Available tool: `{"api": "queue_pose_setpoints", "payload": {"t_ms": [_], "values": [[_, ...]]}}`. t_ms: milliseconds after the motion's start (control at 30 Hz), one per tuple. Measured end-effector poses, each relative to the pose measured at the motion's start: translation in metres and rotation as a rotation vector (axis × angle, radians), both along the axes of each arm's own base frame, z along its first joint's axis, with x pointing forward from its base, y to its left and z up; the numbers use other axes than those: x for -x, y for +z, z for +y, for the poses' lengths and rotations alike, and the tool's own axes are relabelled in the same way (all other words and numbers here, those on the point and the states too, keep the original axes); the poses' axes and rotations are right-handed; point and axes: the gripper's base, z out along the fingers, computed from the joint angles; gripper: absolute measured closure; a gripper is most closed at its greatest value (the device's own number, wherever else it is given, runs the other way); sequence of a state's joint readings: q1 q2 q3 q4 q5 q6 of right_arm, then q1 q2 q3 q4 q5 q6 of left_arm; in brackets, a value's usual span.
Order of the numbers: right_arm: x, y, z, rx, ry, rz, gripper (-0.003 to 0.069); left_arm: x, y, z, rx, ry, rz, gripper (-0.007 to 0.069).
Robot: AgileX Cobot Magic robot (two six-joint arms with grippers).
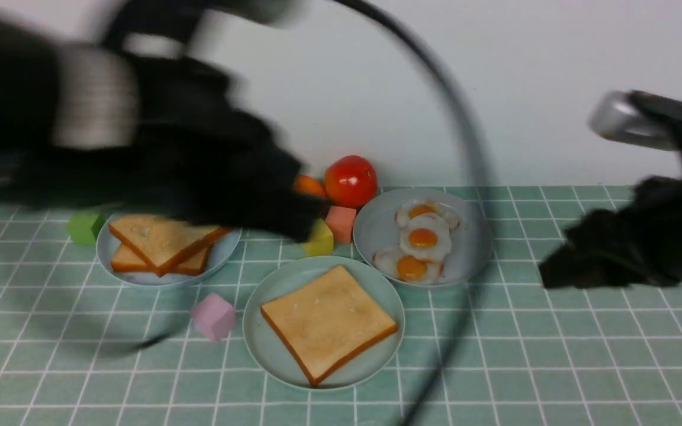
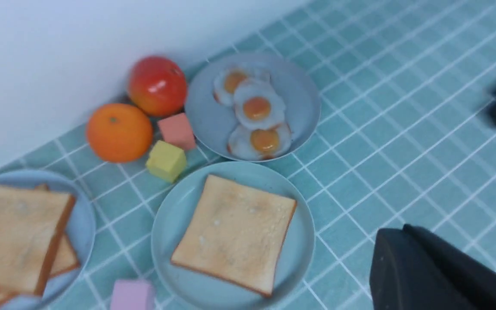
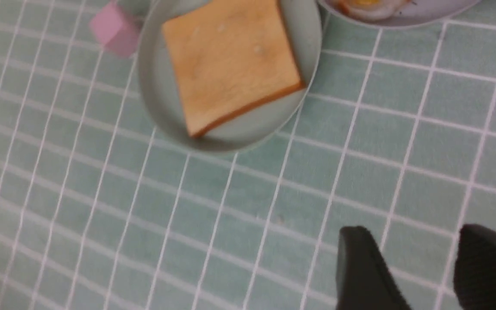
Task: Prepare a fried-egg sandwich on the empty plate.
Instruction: Use the right arm to grab a fried egg
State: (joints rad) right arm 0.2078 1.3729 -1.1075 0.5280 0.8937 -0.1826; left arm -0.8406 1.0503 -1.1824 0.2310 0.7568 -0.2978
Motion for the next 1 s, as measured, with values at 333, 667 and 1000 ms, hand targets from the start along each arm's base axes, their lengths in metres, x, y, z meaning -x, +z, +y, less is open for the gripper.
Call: {"api": "queue_pose_setpoints", "payload": {"t_ms": [333,667,1000], "values": [[-0.1,-0.065,0.011,-0.148,-0.089,0.13,0.0316,0.085,-0.052,0.09,0.37,0.011,-0.137,0.0638],[-0.175,-0.128,0.006,-0.159,-0.19,0.167,0.0312,0.087,-0.061,0.09,0.432,0.002,-0.166,0.0638],[-0.206,-0.165,0.009,-0.198,-0.225,0.196,0.0312,0.087,-0.06,0.09,0.438,-0.002,-0.176,0.0638]]}}
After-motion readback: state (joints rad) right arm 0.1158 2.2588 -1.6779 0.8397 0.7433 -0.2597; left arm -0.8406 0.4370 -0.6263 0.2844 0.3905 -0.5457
